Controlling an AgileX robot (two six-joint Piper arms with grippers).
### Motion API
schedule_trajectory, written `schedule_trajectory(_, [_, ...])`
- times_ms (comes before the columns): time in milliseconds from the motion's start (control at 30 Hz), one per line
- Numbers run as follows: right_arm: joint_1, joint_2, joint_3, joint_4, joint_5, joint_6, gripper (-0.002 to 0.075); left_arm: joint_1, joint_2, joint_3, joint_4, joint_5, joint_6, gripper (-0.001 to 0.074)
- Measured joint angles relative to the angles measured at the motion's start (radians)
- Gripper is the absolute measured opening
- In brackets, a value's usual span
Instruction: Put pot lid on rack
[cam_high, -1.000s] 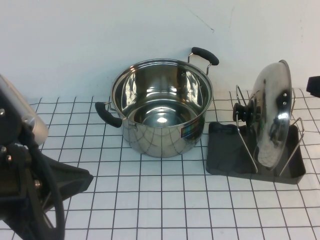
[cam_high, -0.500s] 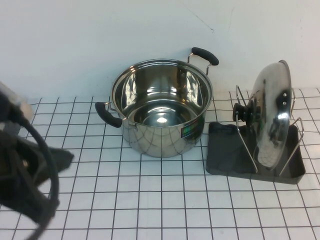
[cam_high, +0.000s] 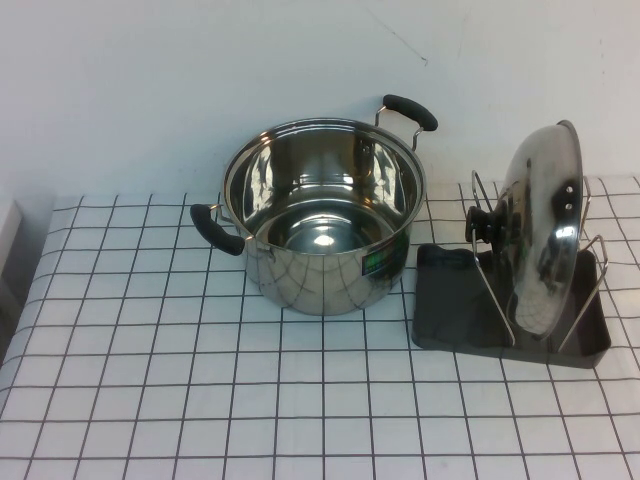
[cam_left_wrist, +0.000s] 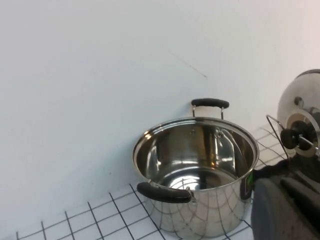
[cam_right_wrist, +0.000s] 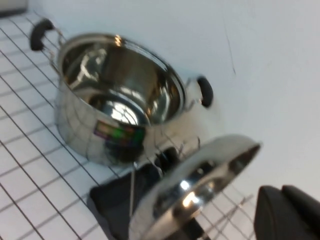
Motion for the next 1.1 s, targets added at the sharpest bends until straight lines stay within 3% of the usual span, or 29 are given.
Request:
schedule_trajectory(167, [0.000, -0.157, 0.134, 0.095, 0.001, -0.070, -0.0001, 0.000, -0.194, 0.145, 0.003, -0.069, 0.000, -0.0002])
schedule_trajectory(500, [0.002, -0.259, 0.289, 0.100, 0.059, -0.173, -0.0001, 0.000, -0.422, 0.292, 0.000, -0.116, -0.002, -0.0001])
schedule_trajectory(867, [0.246, -0.241, 0.305, 0.100, -0.006, -0.176, -0.0001, 0.000, -0.429, 0.302, -0.001, -0.116, -0.002, -0.0001])
schedule_trajectory(1100, [0.281, -0.234, 0.305, 0.100, 0.039, -0.176, -0.0001, 0.000, -0.429, 0.302, -0.001, -0.116, -0.002, -0.0002])
